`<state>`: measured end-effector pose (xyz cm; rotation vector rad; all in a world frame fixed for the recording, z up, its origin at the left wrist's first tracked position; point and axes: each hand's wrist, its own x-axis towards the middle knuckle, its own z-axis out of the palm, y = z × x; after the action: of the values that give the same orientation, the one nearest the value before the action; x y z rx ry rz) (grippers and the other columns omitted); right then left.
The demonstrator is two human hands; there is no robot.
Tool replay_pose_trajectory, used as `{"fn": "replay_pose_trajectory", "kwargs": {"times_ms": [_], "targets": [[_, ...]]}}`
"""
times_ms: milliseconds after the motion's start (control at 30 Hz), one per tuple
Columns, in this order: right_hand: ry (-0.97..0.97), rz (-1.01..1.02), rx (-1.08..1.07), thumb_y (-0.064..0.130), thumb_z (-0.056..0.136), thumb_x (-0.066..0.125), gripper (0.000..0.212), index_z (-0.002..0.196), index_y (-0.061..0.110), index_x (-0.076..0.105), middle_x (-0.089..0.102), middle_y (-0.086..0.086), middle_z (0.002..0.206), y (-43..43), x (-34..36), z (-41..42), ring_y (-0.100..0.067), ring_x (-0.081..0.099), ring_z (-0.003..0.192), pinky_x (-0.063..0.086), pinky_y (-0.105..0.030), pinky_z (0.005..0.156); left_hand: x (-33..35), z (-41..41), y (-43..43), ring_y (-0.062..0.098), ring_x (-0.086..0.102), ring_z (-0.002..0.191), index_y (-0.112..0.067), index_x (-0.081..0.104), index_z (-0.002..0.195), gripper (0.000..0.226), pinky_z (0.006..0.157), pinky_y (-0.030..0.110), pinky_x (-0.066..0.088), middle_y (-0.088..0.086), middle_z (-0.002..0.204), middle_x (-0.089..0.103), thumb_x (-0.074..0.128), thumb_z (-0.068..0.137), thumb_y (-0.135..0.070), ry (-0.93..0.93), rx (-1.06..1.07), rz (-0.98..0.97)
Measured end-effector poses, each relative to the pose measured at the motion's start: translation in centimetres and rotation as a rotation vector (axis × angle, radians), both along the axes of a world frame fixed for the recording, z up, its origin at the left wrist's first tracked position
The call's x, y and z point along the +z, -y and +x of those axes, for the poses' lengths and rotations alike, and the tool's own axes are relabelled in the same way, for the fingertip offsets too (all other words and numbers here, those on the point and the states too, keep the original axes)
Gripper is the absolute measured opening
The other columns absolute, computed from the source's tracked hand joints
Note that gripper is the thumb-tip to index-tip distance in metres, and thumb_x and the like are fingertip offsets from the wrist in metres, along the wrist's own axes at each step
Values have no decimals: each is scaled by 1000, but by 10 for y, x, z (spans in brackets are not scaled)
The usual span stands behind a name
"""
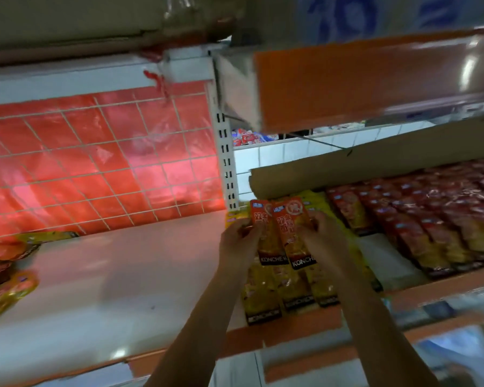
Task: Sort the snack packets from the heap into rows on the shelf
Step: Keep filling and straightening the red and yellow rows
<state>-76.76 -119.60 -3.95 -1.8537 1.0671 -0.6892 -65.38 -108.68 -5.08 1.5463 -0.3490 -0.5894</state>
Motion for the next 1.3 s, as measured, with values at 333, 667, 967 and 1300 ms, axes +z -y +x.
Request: {"fn": "replay_pose_trajectory", "kwargs": {"times_ms": [333, 667, 967, 1300], "targets": [[11, 63, -41, 22, 87, 56, 33, 120, 18, 58, 56, 4, 69, 87, -7, -84, -8, 47, 52, 31, -23, 47, -6, -78, 88, 14, 69, 86, -24, 72, 104, 23, 78, 36, 58, -2, 95, 73, 74, 81, -28, 220, -53, 187], [88, 57, -236, 8, 84, 57, 35, 117, 17, 49, 51, 9, 76, 139, -20, -138, -5, 51, 62, 42, -26, 53, -1, -110, 158, 12, 64, 101, -27, 56, 132, 48, 85, 23, 47, -5, 115, 67, 68, 86, -22, 650, -185, 364], [71, 11, -204, 9, 89, 54, 35, 124, 13, 49, 54, 9, 83, 162, -29, -146, -1, 47, 65, 40, -20, 58, -8, -116, 186, 25, 65, 90, -12, 73, 106, 20, 73, 23, 45, 10, 98, 72, 64, 89, -14, 925, -193, 373], [-20, 10, -171, 18, 88, 60, 38, 122, 25, 46, 51, 15, 76, 161, -30, -141, -8, 55, 57, 37, -21, 44, -11, -115, 196, 23, 61, 104, -26, 58, 127, 33, 84, 37, 55, 4, 111, 67, 48, 98, -15, 1126, -278, 732]]}}
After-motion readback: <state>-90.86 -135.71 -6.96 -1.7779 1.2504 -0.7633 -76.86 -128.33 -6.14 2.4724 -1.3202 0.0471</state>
